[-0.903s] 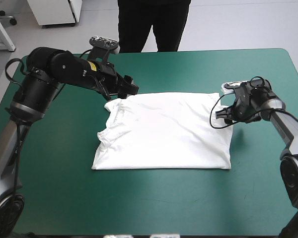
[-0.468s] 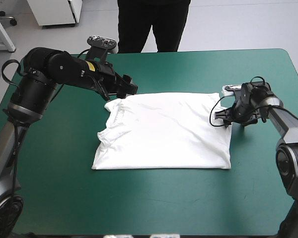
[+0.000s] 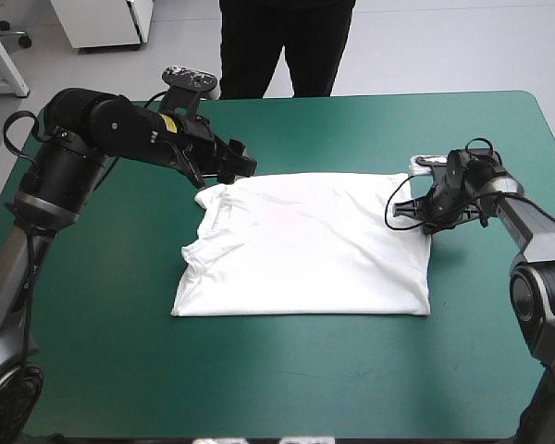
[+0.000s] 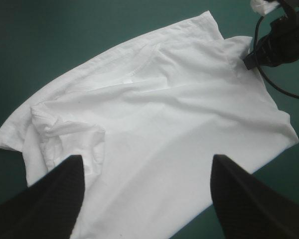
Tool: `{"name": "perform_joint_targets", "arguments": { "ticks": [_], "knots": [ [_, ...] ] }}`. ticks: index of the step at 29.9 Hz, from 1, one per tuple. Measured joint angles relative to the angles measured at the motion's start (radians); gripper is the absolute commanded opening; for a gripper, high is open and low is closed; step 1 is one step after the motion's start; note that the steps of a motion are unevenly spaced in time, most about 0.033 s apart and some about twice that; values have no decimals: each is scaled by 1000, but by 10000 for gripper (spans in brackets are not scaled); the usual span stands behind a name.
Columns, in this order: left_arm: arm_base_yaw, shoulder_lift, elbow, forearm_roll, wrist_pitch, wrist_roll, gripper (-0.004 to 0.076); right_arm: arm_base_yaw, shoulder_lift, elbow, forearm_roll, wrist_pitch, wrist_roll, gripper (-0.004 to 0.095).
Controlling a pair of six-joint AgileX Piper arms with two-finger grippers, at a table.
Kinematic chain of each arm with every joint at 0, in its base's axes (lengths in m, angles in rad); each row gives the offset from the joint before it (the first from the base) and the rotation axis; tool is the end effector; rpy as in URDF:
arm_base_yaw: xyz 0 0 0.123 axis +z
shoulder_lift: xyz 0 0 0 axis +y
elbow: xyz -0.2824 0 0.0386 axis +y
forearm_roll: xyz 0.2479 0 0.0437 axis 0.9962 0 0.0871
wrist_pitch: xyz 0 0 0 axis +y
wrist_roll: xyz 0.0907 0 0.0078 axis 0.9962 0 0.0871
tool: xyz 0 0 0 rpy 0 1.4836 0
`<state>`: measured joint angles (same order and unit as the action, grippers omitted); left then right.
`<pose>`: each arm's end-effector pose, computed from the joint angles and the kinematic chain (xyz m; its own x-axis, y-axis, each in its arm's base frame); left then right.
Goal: Fold the cloth
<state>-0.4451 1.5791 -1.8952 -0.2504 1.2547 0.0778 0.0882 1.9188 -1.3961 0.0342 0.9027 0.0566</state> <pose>0.2812 -0.1579 0.4576 -0.6741 0.3199 -0.6658 0.5590 0.8101 -0.1767 0.3884 0.0368 0.2008 -0.9736 -0.0081 -0.2281 -0.0186 0.9989 0.0440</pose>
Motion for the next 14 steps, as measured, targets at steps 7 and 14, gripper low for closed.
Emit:
{"name": "perform_joint_targets", "arguments": {
  "ticks": [7,14],
  "knots": [
    [0,-4,0,19,0,0,511,0,-29,1,3,-7,1,-17],
    [0,-40,0,53,0,0,507,77,-95,-49,-11,58,-26,-17]
  ]
}}
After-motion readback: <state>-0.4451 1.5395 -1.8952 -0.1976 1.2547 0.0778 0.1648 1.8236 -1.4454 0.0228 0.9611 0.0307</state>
